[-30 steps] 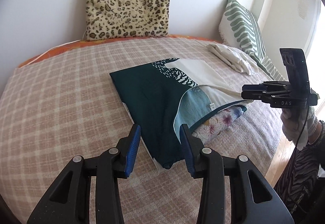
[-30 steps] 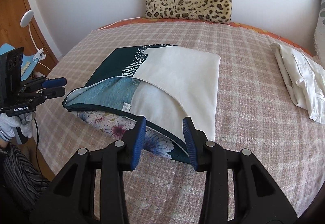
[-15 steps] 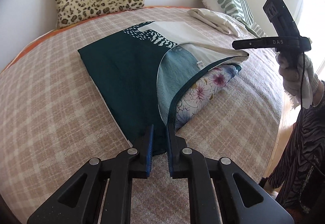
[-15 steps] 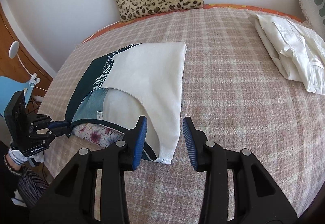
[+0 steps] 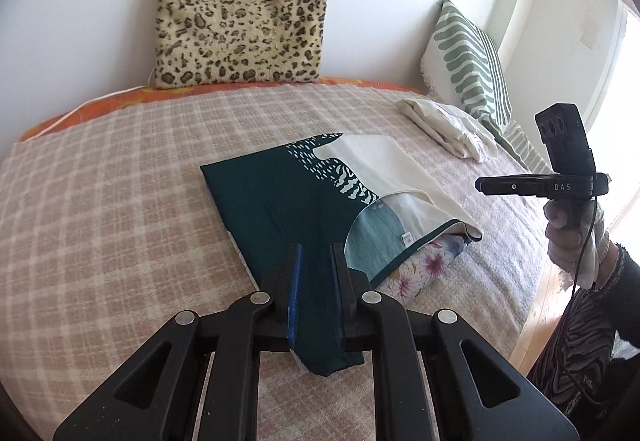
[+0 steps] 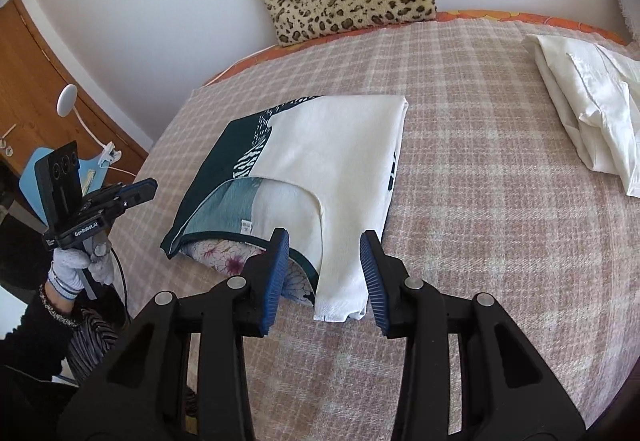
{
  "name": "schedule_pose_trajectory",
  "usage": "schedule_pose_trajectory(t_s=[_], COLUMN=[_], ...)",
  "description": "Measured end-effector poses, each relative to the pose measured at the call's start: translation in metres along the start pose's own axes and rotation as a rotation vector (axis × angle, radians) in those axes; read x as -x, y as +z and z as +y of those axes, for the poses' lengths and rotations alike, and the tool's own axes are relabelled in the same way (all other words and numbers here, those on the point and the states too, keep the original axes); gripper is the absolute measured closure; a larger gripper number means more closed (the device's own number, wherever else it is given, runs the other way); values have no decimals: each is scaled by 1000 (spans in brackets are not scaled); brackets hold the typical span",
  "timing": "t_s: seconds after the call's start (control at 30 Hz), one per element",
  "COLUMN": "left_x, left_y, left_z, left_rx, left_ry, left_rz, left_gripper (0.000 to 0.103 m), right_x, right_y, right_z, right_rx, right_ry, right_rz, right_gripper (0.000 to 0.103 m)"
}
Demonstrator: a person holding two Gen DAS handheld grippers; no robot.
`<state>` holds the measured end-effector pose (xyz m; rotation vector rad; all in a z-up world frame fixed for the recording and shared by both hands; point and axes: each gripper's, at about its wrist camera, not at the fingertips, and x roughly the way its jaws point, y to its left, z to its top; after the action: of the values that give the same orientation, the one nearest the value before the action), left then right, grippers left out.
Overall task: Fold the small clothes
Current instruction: 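Pinch the cream bundle edge with the right gripper while left gripper holds the teal edge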
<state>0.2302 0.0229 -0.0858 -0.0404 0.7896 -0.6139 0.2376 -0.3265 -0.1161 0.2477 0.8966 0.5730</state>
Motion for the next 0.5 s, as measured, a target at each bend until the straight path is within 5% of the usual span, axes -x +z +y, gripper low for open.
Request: schedule_pose_trajectory(t_s=[0.17,0.5], left_x=[-29,-71], left_y=[4,-6], left_z=[-10,-25], left_rx=[-8,-57], left_ry=[-13,-32], left_rz=[47,162], left_gripper=[91,91], right_x=[-24,-98], right_y=[35,78], right_z=[-41,-108], right_rx=[-172,-402], right_ry=[7,185], right_rz=[-45,-20], right_gripper=[64,64])
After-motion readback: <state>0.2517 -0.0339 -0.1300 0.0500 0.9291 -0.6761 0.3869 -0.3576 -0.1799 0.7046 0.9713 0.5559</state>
